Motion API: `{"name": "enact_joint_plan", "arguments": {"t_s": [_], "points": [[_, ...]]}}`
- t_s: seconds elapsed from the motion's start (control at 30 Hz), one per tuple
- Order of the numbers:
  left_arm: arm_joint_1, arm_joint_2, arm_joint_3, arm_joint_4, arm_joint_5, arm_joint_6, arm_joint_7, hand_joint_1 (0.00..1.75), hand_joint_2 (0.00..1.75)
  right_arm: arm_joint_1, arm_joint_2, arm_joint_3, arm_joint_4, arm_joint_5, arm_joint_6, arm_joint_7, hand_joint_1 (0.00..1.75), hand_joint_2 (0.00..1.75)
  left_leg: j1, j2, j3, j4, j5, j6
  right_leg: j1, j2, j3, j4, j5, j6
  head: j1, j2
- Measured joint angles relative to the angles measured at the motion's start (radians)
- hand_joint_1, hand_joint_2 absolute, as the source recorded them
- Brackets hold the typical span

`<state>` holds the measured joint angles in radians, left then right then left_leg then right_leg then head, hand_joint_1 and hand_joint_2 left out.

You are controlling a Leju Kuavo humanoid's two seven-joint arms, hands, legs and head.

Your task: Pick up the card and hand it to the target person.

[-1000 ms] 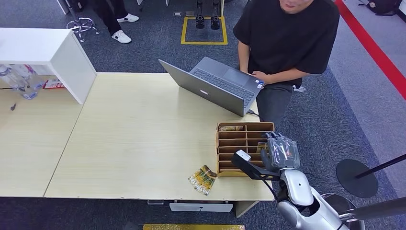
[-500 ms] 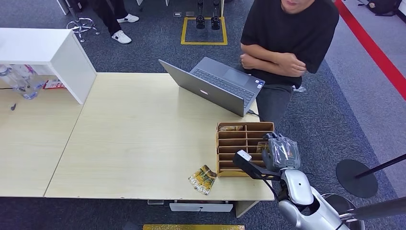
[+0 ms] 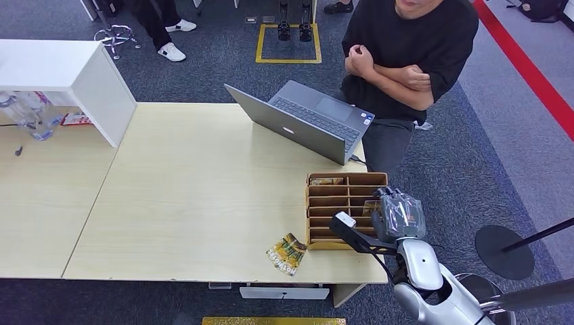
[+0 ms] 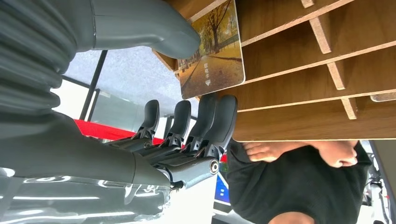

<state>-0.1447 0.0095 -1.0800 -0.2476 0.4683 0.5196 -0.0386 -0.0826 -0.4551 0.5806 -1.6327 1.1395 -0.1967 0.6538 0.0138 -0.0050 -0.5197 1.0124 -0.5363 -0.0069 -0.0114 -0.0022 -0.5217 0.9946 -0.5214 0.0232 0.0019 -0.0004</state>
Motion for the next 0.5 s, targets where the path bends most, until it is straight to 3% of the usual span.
{"name": "enact_joint_plan", "arguments": {"t_s": [0.5], "points": [[0.0, 0.0, 0.0, 0.0, -0.001, 0.0, 0.0, 0.0, 0.0, 0.0, 0.0, 0.0, 0.0, 0.021, 0.004, 0.006, 0.89, 1.75, 0.0, 0.0, 0.0, 0.0, 0.0, 0.0, 0.0, 0.0, 0.0, 0.0, 0.0, 0.0, 0.0, 0.0]]}}
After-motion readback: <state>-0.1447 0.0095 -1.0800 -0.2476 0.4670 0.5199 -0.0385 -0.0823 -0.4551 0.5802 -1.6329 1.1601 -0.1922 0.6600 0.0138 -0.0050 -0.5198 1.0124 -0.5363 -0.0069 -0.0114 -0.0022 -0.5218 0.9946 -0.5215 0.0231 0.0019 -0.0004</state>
